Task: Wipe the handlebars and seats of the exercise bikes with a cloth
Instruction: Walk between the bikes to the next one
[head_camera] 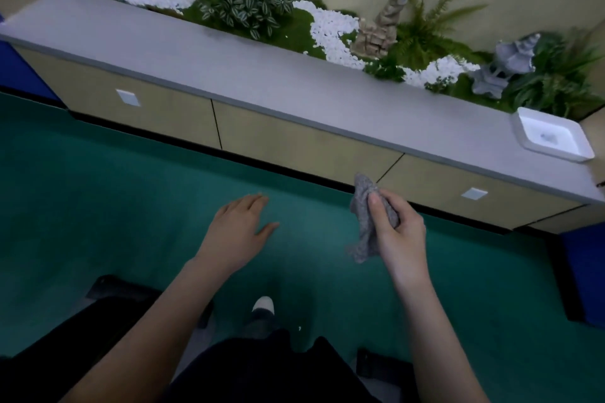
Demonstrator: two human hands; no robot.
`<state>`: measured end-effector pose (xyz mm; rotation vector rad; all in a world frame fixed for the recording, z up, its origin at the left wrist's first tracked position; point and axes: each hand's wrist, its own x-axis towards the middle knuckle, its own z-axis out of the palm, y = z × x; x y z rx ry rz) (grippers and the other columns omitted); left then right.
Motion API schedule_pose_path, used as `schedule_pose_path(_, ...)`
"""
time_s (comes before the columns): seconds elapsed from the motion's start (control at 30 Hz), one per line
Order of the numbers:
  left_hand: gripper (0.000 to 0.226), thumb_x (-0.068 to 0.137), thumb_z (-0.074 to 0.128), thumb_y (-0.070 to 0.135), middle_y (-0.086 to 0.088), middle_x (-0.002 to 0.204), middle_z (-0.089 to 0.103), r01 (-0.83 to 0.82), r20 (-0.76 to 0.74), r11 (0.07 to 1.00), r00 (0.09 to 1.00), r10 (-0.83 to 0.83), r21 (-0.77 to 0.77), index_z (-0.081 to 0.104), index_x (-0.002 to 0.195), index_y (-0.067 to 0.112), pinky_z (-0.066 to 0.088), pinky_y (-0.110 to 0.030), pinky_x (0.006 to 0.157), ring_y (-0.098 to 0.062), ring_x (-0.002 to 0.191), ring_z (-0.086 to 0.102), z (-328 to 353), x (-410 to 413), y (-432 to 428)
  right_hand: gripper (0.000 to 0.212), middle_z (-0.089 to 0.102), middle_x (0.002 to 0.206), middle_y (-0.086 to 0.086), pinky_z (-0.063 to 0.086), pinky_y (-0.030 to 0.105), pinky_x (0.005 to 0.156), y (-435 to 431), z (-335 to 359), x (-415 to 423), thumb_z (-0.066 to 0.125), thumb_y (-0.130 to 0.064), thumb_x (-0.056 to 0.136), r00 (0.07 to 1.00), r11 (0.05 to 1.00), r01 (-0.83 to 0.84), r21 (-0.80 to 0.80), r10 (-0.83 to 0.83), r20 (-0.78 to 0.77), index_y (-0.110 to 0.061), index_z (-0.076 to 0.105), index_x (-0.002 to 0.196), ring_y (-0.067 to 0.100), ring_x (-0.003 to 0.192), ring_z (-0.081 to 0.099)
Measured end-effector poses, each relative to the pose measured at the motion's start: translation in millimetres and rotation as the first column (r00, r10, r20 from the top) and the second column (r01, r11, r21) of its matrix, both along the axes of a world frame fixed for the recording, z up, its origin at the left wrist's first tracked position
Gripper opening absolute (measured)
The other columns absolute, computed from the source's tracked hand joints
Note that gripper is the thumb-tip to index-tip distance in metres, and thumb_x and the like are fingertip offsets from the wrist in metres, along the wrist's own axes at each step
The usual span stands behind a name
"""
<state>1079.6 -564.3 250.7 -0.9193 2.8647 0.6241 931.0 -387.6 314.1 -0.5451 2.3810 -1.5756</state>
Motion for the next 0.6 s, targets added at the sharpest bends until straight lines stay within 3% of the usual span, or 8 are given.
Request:
schedule_pose_path(0.13,0.061,0.095,0.042,0.05,0.0,0.154,0.029,-0.091,0.013,0.996,0.996,0.091,-0.024,0.031,0.146,0.017,0.02,-0.034,0.114,-0.018,0.141,0.028,-5.9,0.7,-38.8,0.009,0.069,0.091,-0.017,0.047,0.013,0.083,-51.7,-5.3,-14.4,0.061,-0.021,0.093,0.99,0.992,-0.12,-0.028,0.122,0.068,-0.026,0.068,0.094,0.002,0.09,0.063)
schedule_pose_path(0.27,0.062,0.095,0.041,0.051,0.001,0.155,0.028,-0.239,0.03,0.971,0.97,0.239,-0.023,0.03,0.147,0.017,0.012,-0.033,0.116,-0.016,0.145,0.017,-18.0,10.5,-62.7,0.018,0.07,0.085,-0.023,0.046,0.008,0.077,-100.0,-13.7,-21.4,0.062,-0.022,0.093,0.946,0.956,-0.288,-0.059,0.293,0.136,-0.038,0.066,0.087,-0.007,0.085,0.063)
schedule_pose_path(0.47,0.061,0.095,0.041,0.052,0.001,0.154,0.031,-0.463,0.069,0.886,0.884,0.463,-0.015,0.034,0.145,0.018,0.011,-0.034,0.116,-0.017,0.145,0.019,-34.2,21.1,-83.4,0.011,0.07,0.101,-0.01,0.049,0.023,0.088,-169.5,-27.5,-38.7,0.06,-0.026,0.093,0.844,0.862,-0.507,-0.02,0.501,0.191,-0.025,0.068,0.1,0.007,0.1,0.064)
schedule_pose_path(0.6,0.061,0.095,0.041,0.052,0.001,0.154,0.031,-0.594,0.09,0.805,0.8,0.593,-0.022,0.034,0.145,0.019,0.014,-0.034,0.116,-0.017,0.144,0.02,-39.4,10.1,-100.5,0.013,0.07,0.103,-0.009,0.05,0.022,0.086,-216.0,-30.4,-66.5,0.06,-0.027,0.093,0.759,0.784,-0.619,-0.042,0.612,0.222,-0.024,0.068,0.103,0.005,0.099,0.064)
